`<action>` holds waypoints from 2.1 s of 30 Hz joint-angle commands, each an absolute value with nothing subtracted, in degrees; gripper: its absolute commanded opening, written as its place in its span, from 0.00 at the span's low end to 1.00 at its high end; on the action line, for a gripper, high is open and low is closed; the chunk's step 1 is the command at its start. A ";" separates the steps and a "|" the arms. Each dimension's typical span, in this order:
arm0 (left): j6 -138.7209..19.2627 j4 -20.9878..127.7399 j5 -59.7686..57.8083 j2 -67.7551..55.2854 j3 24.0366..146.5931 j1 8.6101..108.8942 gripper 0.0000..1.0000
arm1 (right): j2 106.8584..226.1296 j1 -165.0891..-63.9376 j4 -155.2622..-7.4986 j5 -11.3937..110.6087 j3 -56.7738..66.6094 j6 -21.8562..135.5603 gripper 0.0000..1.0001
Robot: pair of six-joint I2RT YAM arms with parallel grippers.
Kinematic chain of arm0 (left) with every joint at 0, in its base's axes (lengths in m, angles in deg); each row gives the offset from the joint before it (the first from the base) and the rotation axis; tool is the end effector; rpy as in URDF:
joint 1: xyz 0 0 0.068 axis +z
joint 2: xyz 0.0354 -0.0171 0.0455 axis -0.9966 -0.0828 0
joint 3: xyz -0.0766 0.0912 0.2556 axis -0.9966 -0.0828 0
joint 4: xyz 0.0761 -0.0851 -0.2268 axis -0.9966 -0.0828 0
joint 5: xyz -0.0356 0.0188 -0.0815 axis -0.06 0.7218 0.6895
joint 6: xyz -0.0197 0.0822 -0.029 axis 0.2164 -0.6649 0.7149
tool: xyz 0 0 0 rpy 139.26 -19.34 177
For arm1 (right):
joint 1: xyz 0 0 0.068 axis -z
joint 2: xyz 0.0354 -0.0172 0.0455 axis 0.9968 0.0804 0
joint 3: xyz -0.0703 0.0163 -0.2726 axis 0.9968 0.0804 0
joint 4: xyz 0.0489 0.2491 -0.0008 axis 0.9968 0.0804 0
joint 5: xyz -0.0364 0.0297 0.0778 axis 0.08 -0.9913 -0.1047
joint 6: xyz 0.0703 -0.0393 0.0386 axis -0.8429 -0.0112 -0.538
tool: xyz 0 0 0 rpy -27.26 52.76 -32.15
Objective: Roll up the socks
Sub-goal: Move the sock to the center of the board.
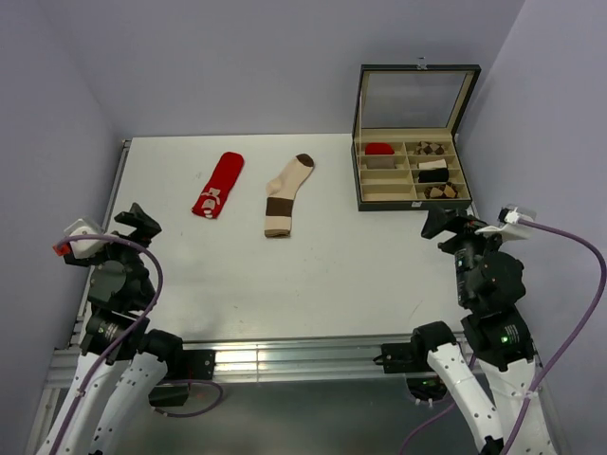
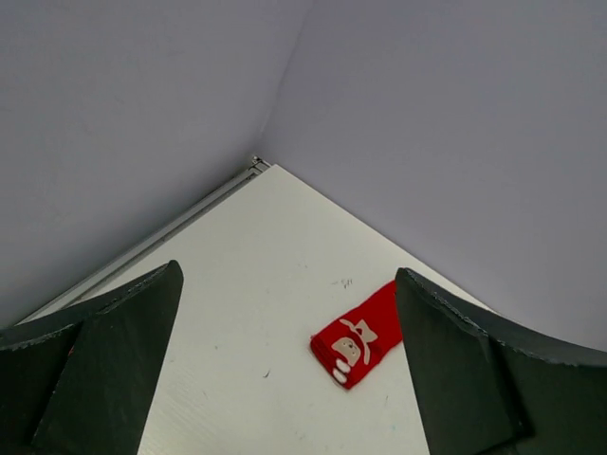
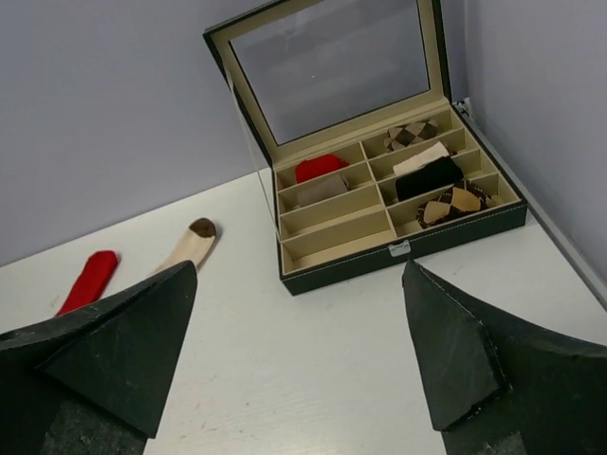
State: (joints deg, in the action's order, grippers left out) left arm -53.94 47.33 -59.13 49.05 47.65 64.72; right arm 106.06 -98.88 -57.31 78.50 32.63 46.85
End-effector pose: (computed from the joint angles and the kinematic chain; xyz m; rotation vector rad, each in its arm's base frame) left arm 0.1160 0.0215 0.3472 -0.6738 1.2886 0.0633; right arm 0.0992 -0.0059 0.3786 0.3382 1.4921 0.1390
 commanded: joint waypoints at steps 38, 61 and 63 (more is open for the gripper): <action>-53.20 48.37 -47.39 44.74 47.07 69.26 0.99 | 197.02 -120.80 -63.44 46.89 -6.27 70.17 0.55; -52.85 47.84 -45.63 45.27 47.07 69.26 1.00 | 200.12 -130.47 -46.57 55.14 0.66 63.94 0.43; -52.68 47.76 -45.37 45.09 47.07 69.26 1.00 | 198.27 -131.44 -42.26 54.01 1.18 60.71 0.43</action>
State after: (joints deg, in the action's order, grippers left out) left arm -52.54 47.09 -46.63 44.96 47.06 68.94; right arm 201.22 -129.48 -53.66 53.39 -0.79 66.02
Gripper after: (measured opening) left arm 0.995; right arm 0.437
